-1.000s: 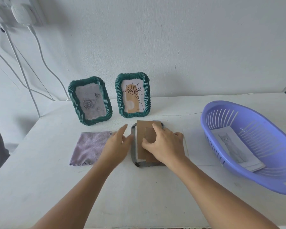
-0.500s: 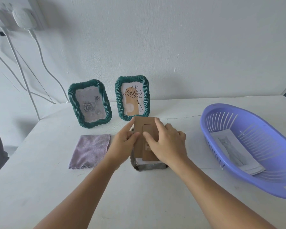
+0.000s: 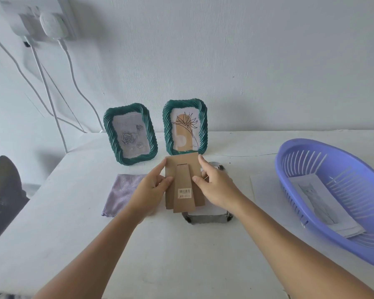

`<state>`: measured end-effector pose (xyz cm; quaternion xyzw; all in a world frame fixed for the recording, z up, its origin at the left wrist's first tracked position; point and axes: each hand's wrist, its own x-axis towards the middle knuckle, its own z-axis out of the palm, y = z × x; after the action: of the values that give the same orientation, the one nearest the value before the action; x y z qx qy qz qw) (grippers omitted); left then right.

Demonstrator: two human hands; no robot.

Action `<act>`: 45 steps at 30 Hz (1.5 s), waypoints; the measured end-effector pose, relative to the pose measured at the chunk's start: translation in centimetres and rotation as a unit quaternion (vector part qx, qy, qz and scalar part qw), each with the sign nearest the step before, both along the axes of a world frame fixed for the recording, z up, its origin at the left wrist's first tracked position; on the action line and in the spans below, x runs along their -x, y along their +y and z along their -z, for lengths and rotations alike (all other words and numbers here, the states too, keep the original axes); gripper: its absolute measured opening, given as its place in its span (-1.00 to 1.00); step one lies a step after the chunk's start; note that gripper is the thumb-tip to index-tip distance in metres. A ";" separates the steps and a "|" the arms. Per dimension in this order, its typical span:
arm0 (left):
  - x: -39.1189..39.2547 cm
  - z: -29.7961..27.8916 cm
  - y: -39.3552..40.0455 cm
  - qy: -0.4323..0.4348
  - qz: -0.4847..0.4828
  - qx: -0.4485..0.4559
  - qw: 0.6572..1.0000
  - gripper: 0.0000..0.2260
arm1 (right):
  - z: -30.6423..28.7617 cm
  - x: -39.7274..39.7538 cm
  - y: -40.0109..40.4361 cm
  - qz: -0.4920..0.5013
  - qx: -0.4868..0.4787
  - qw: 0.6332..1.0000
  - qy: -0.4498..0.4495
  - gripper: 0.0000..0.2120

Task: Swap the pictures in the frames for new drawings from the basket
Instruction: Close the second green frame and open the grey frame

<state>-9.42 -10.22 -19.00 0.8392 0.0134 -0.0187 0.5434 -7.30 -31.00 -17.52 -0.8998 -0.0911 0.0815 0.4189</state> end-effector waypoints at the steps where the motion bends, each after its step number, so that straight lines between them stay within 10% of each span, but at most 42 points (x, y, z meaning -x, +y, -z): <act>1: 0.1 0.0 0.4 0.008 -0.008 0.000 1.000 -0.49 | 0.0 -0.1 0.4 -0.006 -0.003 1.000 0.003 -0.34; 10: 0.4 0.9 4.8 0.047 -0.044 -0.015 0.998 -0.54 | 0.0 -0.8 4.7 -0.060 0.074 0.995 0.001 -0.28; 30: 0.7 0.3 6.8 0.051 -0.009 -0.360 0.931 -0.58 | 0.8 -0.6 8.3 -0.133 0.351 0.923 -0.089 -0.49; 41: 0.9 -0.3 6.0 0.026 -0.023 -0.364 0.931 -0.78 | 1.3 0.0 7.2 -0.109 0.284 0.943 -0.131 -0.57; 45: 0.5 -0.2 4.4 -0.017 -0.043 -0.352 0.935 -0.55 | 1.0 0.0 5.0 -0.038 0.239 0.956 -0.163 -0.57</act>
<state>-9.87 -5.79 -18.81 0.9756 0.0463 0.0247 0.2134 -7.28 -25.99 -18.56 -0.9706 -0.1701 -0.0314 0.1674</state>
